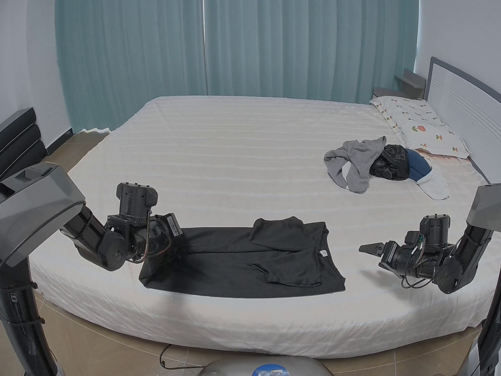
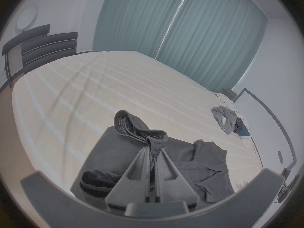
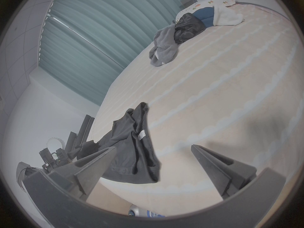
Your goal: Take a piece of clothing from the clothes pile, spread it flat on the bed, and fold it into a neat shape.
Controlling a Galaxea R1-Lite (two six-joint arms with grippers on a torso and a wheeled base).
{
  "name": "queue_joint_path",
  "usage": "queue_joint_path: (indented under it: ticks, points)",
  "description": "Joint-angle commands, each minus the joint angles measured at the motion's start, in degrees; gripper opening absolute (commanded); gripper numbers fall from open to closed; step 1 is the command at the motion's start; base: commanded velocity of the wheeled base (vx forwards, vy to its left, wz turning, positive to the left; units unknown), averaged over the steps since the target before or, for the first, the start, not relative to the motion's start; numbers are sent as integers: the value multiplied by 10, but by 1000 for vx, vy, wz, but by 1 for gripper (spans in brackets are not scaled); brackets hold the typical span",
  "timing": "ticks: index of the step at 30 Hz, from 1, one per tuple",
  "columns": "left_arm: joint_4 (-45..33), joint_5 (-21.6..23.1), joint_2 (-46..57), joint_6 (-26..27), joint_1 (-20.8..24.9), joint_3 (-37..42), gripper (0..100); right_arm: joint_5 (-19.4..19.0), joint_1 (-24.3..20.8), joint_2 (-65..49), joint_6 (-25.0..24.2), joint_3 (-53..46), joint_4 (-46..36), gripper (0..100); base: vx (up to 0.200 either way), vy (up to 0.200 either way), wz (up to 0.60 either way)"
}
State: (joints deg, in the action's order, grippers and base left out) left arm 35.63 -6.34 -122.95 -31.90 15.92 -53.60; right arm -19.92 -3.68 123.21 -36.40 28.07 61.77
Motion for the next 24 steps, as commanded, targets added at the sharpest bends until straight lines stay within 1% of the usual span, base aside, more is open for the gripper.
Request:
queue_joint_path:
  ticks: [1,2,6,10,13,15,17,18,19,24]
  points:
    - [-29,-12,4,0,31,-42,0,0,-1,0,0,0,0,100,0,-200,0]
    - [-52,-14,3,-1,42,-60,0,0,-1,0,0,0,0,100,0,-200,0]
    - [-103,-15,0,-2,66,-98,0,1,-1,-1,0,0,0,100,0,-200,0]
    - [-142,-15,-10,-30,92,-140,0,1,-2,1,0,0,-1,100,0,-200,0]
    - [-182,-17,-22,-40,106,-176,0,1,-3,1,0,0,-1,100,0,-200,0]
    - [-217,-17,-34,-45,117,-208,0,1,-4,1,0,0,-1,100,0,0,0]
    - [-221,-17,-37,-46,119,-214,0,1,-4,1,0,0,-1,100,0,0,0]
    - [-236,-17,-51,-47,126,-232,0,1,-4,1,0,-1,-1,100,0,0,0]
    - [-239,-17,-57,-47,127,-237,0,1,-4,1,0,-1,-1,100,0,0,0]
    - [-239,-47,-98,-57,141,-269,0,1,-6,2,1,-3,-1,100,0,0,0]
